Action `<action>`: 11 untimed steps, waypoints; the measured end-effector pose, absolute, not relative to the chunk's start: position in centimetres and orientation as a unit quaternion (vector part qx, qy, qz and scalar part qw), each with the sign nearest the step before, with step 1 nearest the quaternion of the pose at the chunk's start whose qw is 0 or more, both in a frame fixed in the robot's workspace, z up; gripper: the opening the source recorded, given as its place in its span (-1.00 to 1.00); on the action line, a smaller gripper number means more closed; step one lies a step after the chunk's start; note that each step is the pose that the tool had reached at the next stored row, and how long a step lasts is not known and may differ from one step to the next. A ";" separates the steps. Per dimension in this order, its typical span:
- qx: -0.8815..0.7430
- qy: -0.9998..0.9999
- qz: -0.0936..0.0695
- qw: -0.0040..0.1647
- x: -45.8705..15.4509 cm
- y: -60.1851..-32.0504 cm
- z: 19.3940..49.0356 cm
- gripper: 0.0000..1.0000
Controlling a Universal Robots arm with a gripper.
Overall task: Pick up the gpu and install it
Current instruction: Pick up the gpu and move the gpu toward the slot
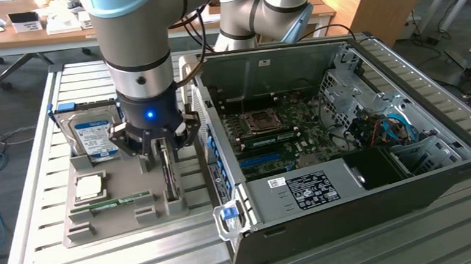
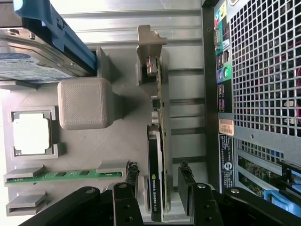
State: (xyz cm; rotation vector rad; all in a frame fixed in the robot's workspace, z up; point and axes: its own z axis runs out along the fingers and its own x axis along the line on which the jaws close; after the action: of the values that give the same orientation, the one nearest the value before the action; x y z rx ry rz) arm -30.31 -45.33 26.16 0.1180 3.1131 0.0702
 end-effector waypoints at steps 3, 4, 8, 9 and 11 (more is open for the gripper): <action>0.038 0.999 0.023 0.013 -30.3 -45.3 25.8 -0.05; 0.038 0.999 0.022 0.013 -30.3 -45.2 25.7 -0.05; 0.038 0.999 0.023 0.013 -30.3 -44.9 25.4 -0.05; 0.038 0.999 0.023 0.013 -30.3 -44.8 25.3 -0.05; 0.038 0.999 0.023 0.013 -30.3 -44.7 24.9 -0.05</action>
State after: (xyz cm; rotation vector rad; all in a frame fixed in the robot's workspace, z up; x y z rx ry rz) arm -30.31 -44.69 24.95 0.1181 3.1132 0.0702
